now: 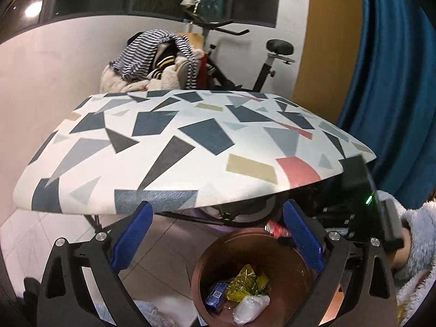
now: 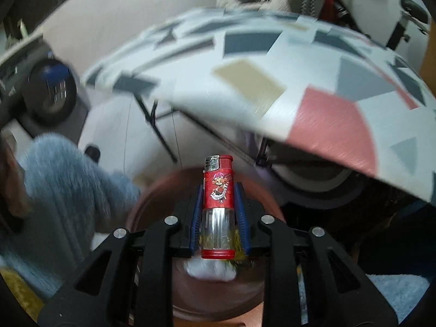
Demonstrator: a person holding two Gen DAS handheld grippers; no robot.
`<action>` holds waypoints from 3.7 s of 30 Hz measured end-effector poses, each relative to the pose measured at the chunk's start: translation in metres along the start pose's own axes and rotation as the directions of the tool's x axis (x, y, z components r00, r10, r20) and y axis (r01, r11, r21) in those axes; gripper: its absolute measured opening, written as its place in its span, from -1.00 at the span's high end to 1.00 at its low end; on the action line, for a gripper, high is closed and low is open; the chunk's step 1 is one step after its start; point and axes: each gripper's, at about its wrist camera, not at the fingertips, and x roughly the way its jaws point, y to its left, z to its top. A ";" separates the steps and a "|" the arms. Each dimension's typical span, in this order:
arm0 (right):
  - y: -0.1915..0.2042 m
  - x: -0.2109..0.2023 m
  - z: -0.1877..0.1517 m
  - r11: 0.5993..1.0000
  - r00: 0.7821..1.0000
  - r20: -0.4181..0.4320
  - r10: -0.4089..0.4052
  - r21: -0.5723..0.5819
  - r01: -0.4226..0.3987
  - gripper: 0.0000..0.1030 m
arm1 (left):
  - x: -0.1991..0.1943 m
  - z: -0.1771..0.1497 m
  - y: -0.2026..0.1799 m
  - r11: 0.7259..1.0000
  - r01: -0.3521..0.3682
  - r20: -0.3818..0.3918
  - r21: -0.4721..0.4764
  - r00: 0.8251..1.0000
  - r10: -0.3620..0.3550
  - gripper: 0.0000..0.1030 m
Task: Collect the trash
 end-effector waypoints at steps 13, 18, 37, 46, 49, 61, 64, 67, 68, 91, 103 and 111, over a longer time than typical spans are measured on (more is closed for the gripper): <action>0.016 0.045 -0.018 0.998 0.977 -0.207 -0.048 -0.060 0.036 0.49 | 0.008 -0.006 0.009 0.998 -0.028 -0.029 -0.051 0.999 0.027 -0.83; 0.013 0.043 -0.022 0.997 0.982 -0.178 -0.064 -0.047 0.057 0.04 | 0.009 -0.006 0.008 0.998 -0.029 -0.033 -0.048 0.999 0.028 -0.84; -0.045 -0.099 0.036 0.973 0.944 0.282 -0.172 0.200 0.117 -0.89 | -0.004 0.048 -0.004 0.990 -0.138 0.071 0.013 0.988 0.137 -0.88; -0.063 -0.183 0.086 0.962 0.877 0.419 -0.234 0.228 0.148 -0.89 | -0.034 0.124 -0.017 0.975 -0.216 0.203 0.058 0.959 0.201 -0.88; -0.064 -0.205 0.097 0.960 0.862 0.444 -0.245 0.232 0.153 -0.89 | -0.044 0.142 -0.020 0.974 -0.223 0.230 0.046 0.951 0.207 -0.88; -0.060 -0.250 0.109 0.956 0.823 0.501 -0.269 0.244 0.163 -0.89 | -0.056 0.160 -0.035 0.948 -0.315 0.230 0.050 0.927 0.296 -0.88; -0.062 -0.253 0.109 0.954 0.825 0.496 -0.272 0.252 0.162 -0.89 | -0.056 0.161 -0.037 0.945 -0.323 0.228 0.057 0.926 0.302 -0.88; -0.063 -0.254 0.108 0.953 0.823 0.497 -0.276 0.252 0.168 -0.89 | -0.056 0.162 -0.038 0.945 -0.321 0.230 0.064 0.926 0.299 -0.88; -0.063 -0.256 0.109 0.952 0.823 0.494 -0.281 0.253 0.173 -0.89 | -0.056 0.162 -0.039 0.944 -0.321 0.229 0.069 0.927 0.298 -0.88; -0.070 -0.256 0.104 0.947 0.818 0.493 -0.296 0.266 0.182 -0.89 | -0.057 0.165 -0.039 0.939 -0.336 0.226 0.079 0.923 0.311 -0.89; -0.073 -0.256 0.100 0.945 0.817 0.492 -0.303 0.269 0.188 -0.89 | -0.057 0.166 -0.040 0.939 -0.335 0.227 0.079 0.923 0.310 -0.89; -0.075 -0.256 0.099 0.944 0.818 0.489 -0.304 0.270 0.189 -0.89 | -0.058 0.165 -0.039 0.939 -0.334 0.225 0.080 0.924 0.310 -0.89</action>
